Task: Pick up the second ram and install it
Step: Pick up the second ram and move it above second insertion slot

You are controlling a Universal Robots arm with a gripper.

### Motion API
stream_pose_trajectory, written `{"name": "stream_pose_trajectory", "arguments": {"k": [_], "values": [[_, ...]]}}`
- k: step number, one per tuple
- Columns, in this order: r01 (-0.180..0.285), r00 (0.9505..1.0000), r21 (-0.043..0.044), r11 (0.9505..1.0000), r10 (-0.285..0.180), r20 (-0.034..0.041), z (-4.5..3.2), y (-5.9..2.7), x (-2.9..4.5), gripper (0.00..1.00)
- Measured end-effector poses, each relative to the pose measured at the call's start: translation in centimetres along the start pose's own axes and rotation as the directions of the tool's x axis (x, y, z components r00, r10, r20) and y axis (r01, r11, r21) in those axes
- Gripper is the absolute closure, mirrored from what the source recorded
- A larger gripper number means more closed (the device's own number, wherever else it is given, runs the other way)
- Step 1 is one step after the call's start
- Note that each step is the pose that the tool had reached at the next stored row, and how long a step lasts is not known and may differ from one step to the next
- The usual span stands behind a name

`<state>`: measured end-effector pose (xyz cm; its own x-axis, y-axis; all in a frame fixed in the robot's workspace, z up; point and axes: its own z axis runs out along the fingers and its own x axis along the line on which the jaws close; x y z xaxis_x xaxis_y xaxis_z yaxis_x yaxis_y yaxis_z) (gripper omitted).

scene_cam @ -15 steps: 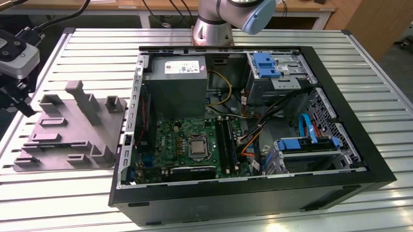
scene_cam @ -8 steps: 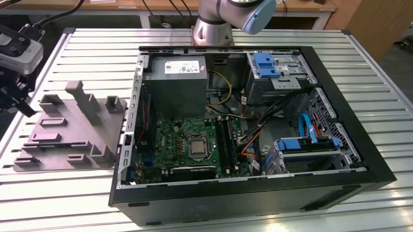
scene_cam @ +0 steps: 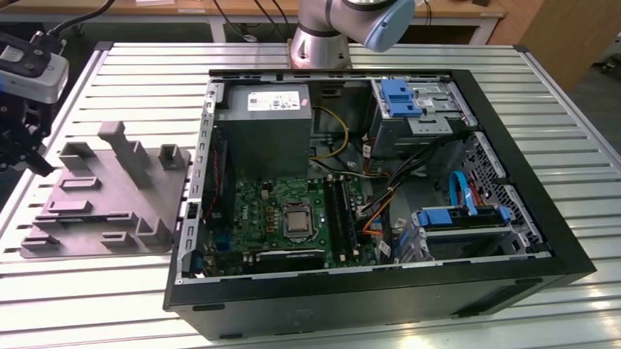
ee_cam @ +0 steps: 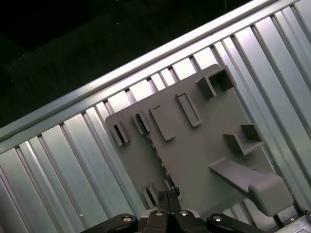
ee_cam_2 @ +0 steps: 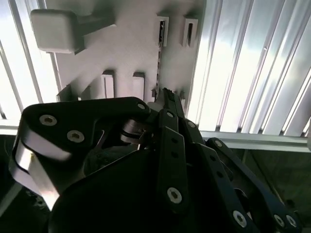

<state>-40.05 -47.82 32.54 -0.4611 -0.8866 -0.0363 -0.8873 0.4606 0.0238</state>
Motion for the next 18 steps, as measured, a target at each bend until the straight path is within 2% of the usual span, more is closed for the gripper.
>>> {"name": "stream_pose_trajectory", "arguments": {"k": [3, 7, 11, 14, 18], "values": [[0.055, 0.9985, -0.002, 0.9985, -0.055, -0.0013, 0.05, 0.0, 0.0, 0.9], [0.127, 0.992, -0.0048, 0.9919, -0.127, -0.0028, 0.1, 0.0, 0.0, 0.9], [0.198, 0.9802, -0.0077, 0.9802, -0.198, -0.004, 0.16, 0.0, 0.01, 0.9], [0.252, 0.9677, -0.0098, 0.9677, -0.252, -0.0047, 0.23, 0.0, 0.01, 0.9], [0.291, 0.9566, -0.0116, 0.9566, -0.291, -0.0053, 0.4, -0.01, 0.02, 0.9]]}}
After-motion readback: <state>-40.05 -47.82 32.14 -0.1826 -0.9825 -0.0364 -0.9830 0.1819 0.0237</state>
